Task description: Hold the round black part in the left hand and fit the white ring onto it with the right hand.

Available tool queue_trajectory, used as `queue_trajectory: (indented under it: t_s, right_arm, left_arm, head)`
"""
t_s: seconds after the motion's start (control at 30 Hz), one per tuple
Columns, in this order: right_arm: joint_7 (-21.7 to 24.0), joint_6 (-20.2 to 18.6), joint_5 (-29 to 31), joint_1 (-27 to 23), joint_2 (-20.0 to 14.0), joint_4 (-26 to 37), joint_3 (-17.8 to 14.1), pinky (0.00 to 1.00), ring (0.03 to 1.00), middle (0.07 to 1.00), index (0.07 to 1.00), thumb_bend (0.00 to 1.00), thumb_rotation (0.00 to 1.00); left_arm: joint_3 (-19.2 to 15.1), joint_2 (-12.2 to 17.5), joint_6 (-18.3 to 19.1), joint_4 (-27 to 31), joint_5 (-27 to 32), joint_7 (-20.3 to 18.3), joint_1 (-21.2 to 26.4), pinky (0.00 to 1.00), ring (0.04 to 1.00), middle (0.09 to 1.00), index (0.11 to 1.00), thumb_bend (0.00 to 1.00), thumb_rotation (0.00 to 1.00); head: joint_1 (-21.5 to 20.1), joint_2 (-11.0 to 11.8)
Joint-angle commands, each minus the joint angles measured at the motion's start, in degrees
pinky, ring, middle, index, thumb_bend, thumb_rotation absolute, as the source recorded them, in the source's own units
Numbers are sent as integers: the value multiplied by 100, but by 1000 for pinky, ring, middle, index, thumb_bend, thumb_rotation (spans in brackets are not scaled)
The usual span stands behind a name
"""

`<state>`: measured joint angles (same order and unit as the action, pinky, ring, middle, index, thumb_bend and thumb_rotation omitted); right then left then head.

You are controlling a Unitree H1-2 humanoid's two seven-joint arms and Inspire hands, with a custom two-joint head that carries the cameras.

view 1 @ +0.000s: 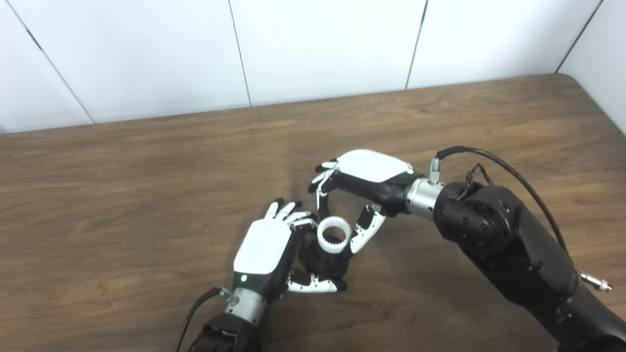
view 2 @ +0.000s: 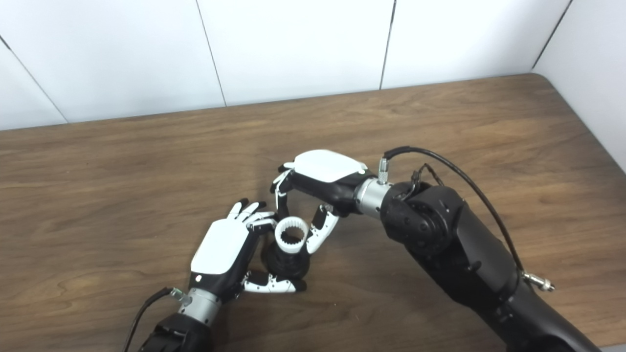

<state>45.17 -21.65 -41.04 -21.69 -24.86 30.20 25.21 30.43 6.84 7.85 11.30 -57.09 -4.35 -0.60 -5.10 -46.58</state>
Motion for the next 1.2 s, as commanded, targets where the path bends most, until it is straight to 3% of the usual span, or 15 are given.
queue_trajectory:
  t_s: [0.0,1.17]
  right_arm:
    - [6,116,-48,-125,25,218,-34,980,957,832,483,525,137]
    - [27,219,-277,29,197,169,46,1000,971,833,484,525,135]
  left_arm:
    - [85,52,182,-207,-93,-399,-113,1000,921,792,482,525,55]
    - [97,9,280,-128,-172,-478,-101,1000,919,790,483,525,55]
  head:
    - [3,-28]
    - [31,-118]
